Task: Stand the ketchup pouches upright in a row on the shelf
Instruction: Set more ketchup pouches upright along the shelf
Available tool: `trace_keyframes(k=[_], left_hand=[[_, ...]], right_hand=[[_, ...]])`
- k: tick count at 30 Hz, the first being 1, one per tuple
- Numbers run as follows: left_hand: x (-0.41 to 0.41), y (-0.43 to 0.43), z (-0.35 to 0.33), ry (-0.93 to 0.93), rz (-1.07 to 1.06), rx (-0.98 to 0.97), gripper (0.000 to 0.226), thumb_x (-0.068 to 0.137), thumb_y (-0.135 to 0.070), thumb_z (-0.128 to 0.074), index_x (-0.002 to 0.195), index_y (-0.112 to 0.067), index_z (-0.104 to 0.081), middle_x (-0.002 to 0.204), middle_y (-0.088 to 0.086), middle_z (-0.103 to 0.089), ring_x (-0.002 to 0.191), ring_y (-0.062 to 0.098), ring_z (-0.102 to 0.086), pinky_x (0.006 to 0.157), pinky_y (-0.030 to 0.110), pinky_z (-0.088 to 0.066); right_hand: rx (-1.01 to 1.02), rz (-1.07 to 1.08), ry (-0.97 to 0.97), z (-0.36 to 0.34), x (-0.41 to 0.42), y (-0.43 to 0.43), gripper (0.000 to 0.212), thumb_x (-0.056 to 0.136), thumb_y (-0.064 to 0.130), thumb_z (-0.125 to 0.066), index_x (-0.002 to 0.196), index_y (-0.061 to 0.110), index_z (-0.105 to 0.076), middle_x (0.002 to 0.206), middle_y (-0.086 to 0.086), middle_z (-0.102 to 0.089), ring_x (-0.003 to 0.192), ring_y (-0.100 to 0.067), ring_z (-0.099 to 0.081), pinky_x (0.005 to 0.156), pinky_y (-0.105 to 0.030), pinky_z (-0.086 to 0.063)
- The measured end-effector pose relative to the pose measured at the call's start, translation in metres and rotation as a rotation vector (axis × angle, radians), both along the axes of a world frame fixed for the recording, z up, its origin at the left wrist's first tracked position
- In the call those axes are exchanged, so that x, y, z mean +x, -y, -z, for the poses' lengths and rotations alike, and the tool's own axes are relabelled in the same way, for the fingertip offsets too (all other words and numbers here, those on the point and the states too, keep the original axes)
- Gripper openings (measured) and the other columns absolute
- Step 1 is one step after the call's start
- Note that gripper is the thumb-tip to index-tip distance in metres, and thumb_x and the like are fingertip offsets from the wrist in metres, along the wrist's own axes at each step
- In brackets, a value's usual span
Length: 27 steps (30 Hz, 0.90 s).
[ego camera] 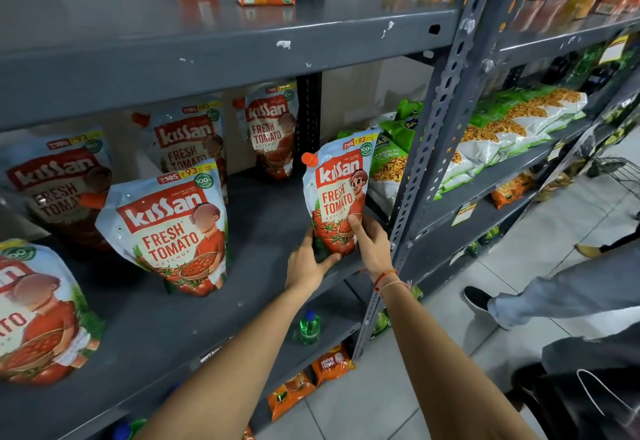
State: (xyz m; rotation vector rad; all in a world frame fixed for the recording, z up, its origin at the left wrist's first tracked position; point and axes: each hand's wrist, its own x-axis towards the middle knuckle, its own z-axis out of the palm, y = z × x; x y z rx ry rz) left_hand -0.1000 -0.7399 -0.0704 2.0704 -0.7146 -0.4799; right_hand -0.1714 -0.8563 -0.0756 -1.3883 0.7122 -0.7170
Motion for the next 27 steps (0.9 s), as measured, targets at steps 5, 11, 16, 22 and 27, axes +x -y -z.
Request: trace_keyframes(k=[5, 11, 16, 22, 27], left_hand=[[-0.012, -0.046, -0.001, 0.011, -0.051, -0.095, 0.072, 0.08, -0.03, -0.069, 0.141, -0.012, -0.035, 0.144, 0.006, -0.045, 0.131, 0.021, -0.044, 0.106, 0.034, -0.038], [0.003, -0.158, -0.002, 0.178, -0.563, -0.45, 0.014, 0.084, -0.007, -0.063, 0.094, -0.016, -0.063, 0.094, 0.012, -0.07, 0.077, -0.002, -0.061, 0.072, 0.008, -0.049], [0.043, -0.205, -0.004, 0.168, -0.684, -0.374, 0.049, 0.085, -0.036, -0.06, 0.122, -0.007, -0.047, 0.123, 0.015, -0.053, 0.111, 0.029, -0.054, 0.099, 0.038, -0.046], [0.065, -0.206, -0.015, -0.103, -0.301, -0.131, 0.089, 0.078, -0.052, -0.063, 0.146, -0.021, -0.015, 0.153, 0.001, -0.03, 0.139, 0.022, -0.03, 0.115, 0.04, -0.024], [0.053, -0.198, -0.013, -0.042, -0.298, -0.099, 0.081, 0.08, -0.041, -0.066, 0.144, -0.02, -0.021, 0.146, 0.004, -0.043, 0.132, 0.026, -0.042, 0.105, 0.036, -0.035]], right_hand=[[-0.246, 0.36, -0.129, 0.015, -0.012, -0.044, 0.027, 0.094, 0.03, -0.051, 0.098, 0.006, -0.062, 0.095, -0.004, -0.062, 0.094, -0.019, -0.059, 0.074, -0.019, -0.041], [-0.405, 0.325, -0.005, 0.024, 0.001, -0.126, 0.016, 0.091, 0.017, -0.056, 0.093, 0.002, -0.06, 0.09, -0.005, -0.052, 0.081, -0.015, -0.053, 0.073, -0.027, -0.045], [-0.185, -0.241, -0.037, -0.009, 0.053, -0.158, 0.047, 0.08, 0.03, -0.071, 0.121, 0.019, -0.05, 0.123, -0.002, -0.051, 0.111, -0.013, -0.05, 0.096, -0.027, -0.043], [0.048, -0.585, -0.095, -0.029, 0.097, -0.165, 0.062, 0.09, 0.041, -0.053, 0.144, 0.018, -0.031, 0.143, -0.005, -0.046, 0.127, -0.018, -0.046, 0.108, -0.035, -0.037], [-0.012, -0.618, -0.086, -0.02, 0.084, -0.156, 0.031, 0.094, 0.032, -0.049, 0.122, 0.017, -0.051, 0.12, -0.001, -0.059, 0.111, -0.013, -0.055, 0.093, -0.027, -0.047]])
